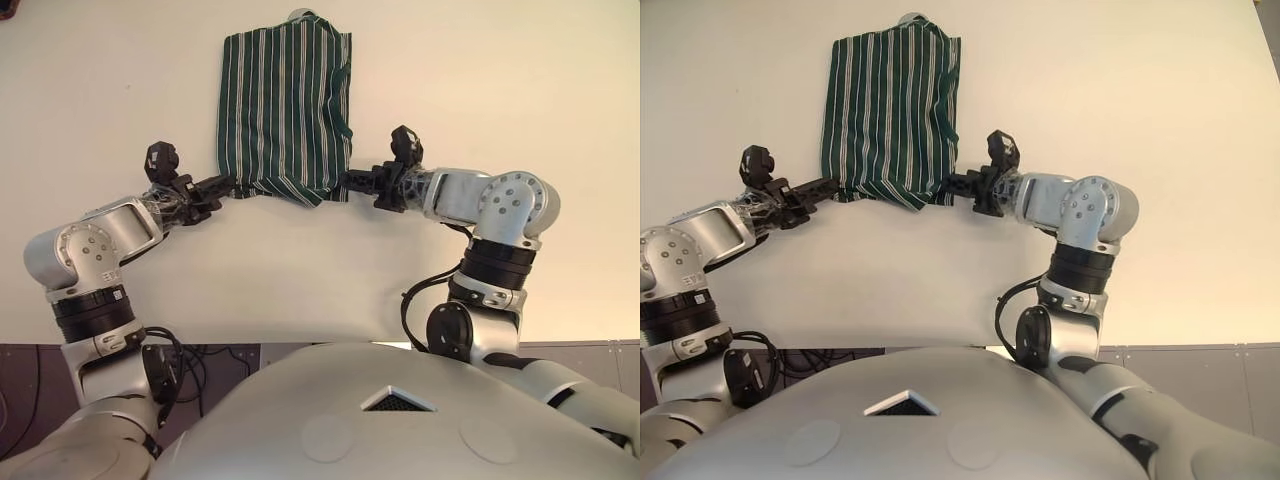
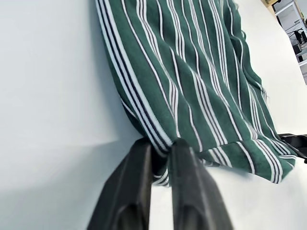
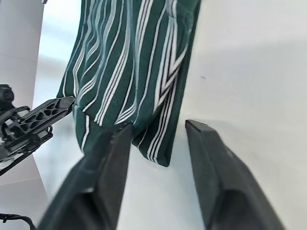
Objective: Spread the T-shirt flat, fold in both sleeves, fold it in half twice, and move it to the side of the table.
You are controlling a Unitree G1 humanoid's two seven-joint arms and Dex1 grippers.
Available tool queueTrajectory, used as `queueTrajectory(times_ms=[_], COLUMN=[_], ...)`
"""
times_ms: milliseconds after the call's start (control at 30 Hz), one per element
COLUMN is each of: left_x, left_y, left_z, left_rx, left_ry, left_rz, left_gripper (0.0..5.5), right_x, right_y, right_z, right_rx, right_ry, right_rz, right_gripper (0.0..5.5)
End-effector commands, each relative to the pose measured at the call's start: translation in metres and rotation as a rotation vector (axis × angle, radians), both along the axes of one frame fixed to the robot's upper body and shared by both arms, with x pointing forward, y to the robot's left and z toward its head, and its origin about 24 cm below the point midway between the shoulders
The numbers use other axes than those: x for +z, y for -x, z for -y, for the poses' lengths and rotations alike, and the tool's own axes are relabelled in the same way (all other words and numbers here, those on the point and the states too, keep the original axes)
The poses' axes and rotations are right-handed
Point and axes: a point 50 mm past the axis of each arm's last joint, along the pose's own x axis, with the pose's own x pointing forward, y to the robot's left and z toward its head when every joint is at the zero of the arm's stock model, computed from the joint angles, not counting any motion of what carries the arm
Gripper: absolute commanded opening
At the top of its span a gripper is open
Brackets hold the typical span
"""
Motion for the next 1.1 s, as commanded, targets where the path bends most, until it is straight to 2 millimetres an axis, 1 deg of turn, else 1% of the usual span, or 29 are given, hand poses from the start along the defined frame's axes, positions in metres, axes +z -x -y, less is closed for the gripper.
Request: queueTrajectory(times_ms=[33, 267, 300, 500, 567, 700, 767, 967, 1033, 1100], left_x=[0.002, 0.001, 0.001, 0.0, -0.001, -0.002, -0.003, -0.005, -0.006, -0.006], left_y=[0.001, 0.002, 0.003, 0.004, 0.006, 0.006, 0.006, 0.008, 0.008, 0.008], left_z=[0.007, 0.015, 0.015, 0.017, 0.015, 0.013, 0.013, 0.011, 0.011, 0.012], left_rx=[-0.013, -0.031, -0.033, -0.037, -0.034, -0.028, -0.032, -0.027, -0.028, -0.03], left_ry=[0.018, 0.024, 0.024, 0.017, 0.011, -0.001, -0.012, -0.032, -0.035, -0.035], left_rz=[0.006, 0.004, 0.003, -0.002, -0.005, -0.009, -0.009, -0.009, -0.009, -0.007], left_gripper=[0.0, 0.0, 0.0, 0.0, 0.0, 0.0, 0.0, 0.0, 0.0, 0.0], right_x=[-0.016, -0.016, -0.015, -0.011, -0.01, -0.011, -0.011, -0.014, -0.012, -0.012], right_y=[0.015, 0.013, 0.012, 0.01, 0.009, 0.011, 0.01, 0.009, 0.007, 0.005], right_z=[-0.021, -0.022, -0.023, -0.024, -0.02, -0.013, -0.007, 0.015, 0.012, 0.005], right_rx=[0.004, -0.021, -0.023, -0.029, -0.035, -0.041, -0.059, -0.103, -0.099, -0.086], right_ry=[-0.069, -0.101, -0.102, -0.122, -0.12, -0.111, -0.109, -0.113, -0.142, -0.157], right_rz=[-0.128, -0.143, -0.142, -0.117, -0.107, -0.107, -0.108, -0.111, -0.105, -0.116], right_gripper=[1.31, 0.06, 0.02, 0.02, 0.02, 0.75, 1.02, 1.02, 1.02, 1.02])
